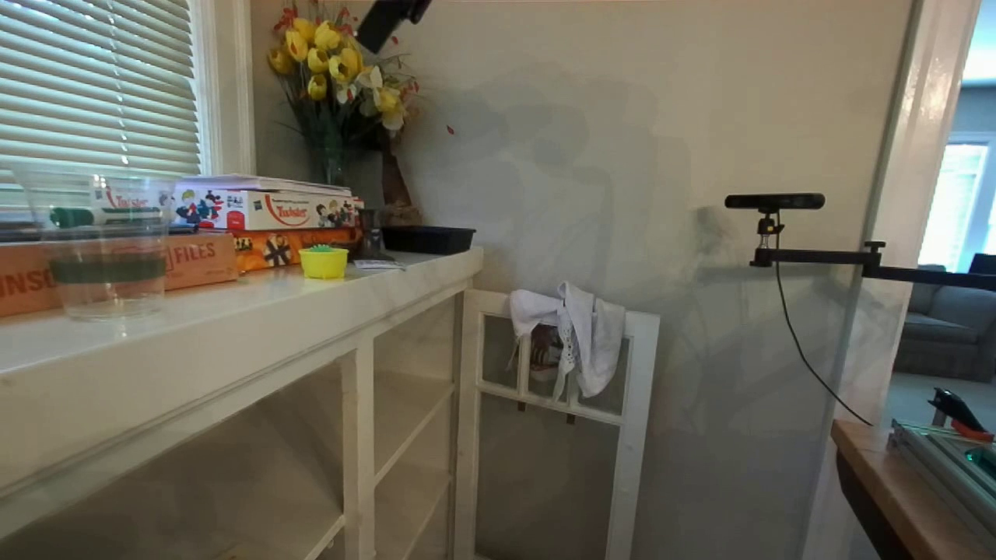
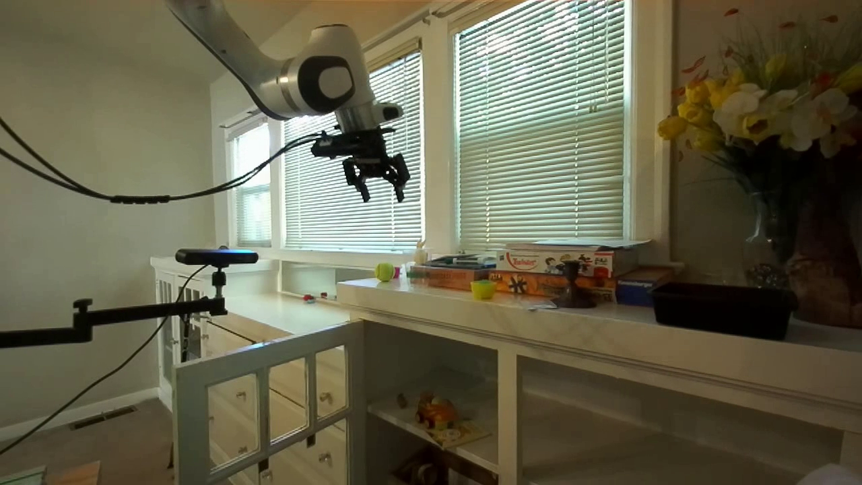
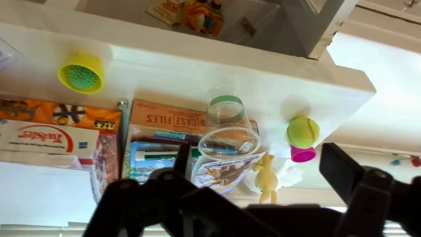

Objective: Put the tennis ball in the black box on the right.

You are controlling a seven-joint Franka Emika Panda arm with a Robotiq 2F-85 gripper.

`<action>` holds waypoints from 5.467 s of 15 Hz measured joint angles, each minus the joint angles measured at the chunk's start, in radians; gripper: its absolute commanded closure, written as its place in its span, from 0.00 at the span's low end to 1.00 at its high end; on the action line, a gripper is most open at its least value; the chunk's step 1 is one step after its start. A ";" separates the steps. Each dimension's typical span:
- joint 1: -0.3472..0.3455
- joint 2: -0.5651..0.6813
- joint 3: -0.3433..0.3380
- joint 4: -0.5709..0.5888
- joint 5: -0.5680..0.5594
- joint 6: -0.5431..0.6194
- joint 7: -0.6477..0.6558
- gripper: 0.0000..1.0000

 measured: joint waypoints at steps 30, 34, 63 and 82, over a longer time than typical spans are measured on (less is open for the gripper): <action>-0.057 0.550 0.151 0.649 0.045 -0.231 -0.419 0.00; -0.058 0.664 0.205 0.810 0.046 -0.357 -0.554 0.00; 0.222 1.159 0.035 1.570 -0.089 -0.672 -0.498 0.00; 0.271 1.193 -0.010 1.574 -0.115 -0.602 -0.237 0.00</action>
